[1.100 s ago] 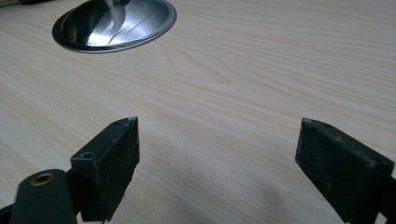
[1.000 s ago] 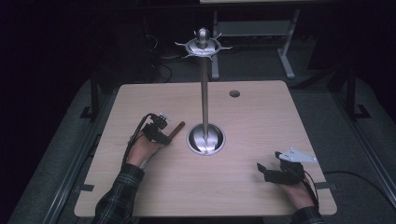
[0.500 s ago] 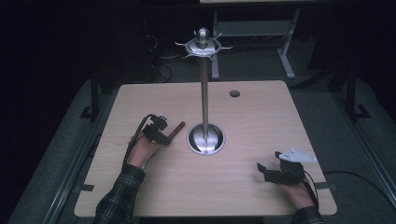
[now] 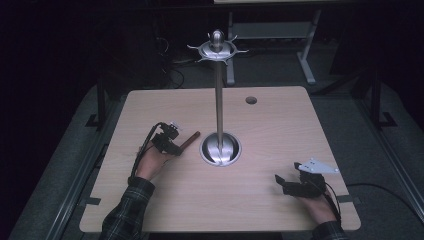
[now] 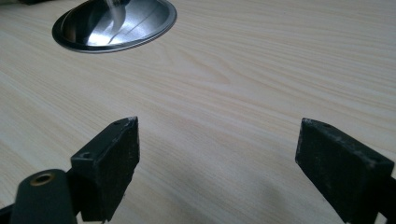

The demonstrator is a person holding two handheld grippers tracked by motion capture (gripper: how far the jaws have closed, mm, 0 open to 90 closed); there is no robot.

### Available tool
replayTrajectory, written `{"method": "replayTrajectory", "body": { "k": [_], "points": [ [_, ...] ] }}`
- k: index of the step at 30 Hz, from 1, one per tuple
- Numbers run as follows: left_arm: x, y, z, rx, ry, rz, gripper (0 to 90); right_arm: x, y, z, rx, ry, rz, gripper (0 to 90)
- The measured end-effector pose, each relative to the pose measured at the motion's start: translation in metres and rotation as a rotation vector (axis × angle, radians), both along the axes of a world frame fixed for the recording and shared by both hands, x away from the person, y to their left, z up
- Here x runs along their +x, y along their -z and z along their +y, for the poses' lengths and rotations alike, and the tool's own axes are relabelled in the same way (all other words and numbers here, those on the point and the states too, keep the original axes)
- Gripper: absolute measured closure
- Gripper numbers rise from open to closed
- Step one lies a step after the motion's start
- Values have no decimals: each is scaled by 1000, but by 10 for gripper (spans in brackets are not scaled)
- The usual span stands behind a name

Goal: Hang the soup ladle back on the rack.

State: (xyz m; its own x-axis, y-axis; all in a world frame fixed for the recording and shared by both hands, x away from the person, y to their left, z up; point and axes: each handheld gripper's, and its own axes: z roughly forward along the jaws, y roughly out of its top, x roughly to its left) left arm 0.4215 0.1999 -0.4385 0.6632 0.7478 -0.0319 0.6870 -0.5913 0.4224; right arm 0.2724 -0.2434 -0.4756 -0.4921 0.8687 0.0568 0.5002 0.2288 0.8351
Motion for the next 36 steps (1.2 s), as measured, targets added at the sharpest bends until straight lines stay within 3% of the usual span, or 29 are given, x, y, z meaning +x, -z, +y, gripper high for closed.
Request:
{"method": "replayTrajectory", "body": {
  "k": [15, 21, 32, 36],
  "points": [
    [-17, -34, 19, -161, 42, -102, 735, -1, -1, 0, 3, 4, 1, 134],
    [-25, -47, 30, -260, 38, -132, 735, -1, -1, 0, 4, 4, 0, 135],
    [-39, -68, 49, -392, 50, -212, 736, -1, -1, -1, 2, 2, -6, 135],
    [-44, -75, 56, -418, 59, -235, 736, -1, -1, 0, 2, 2, -5, 134]
  ]
}}
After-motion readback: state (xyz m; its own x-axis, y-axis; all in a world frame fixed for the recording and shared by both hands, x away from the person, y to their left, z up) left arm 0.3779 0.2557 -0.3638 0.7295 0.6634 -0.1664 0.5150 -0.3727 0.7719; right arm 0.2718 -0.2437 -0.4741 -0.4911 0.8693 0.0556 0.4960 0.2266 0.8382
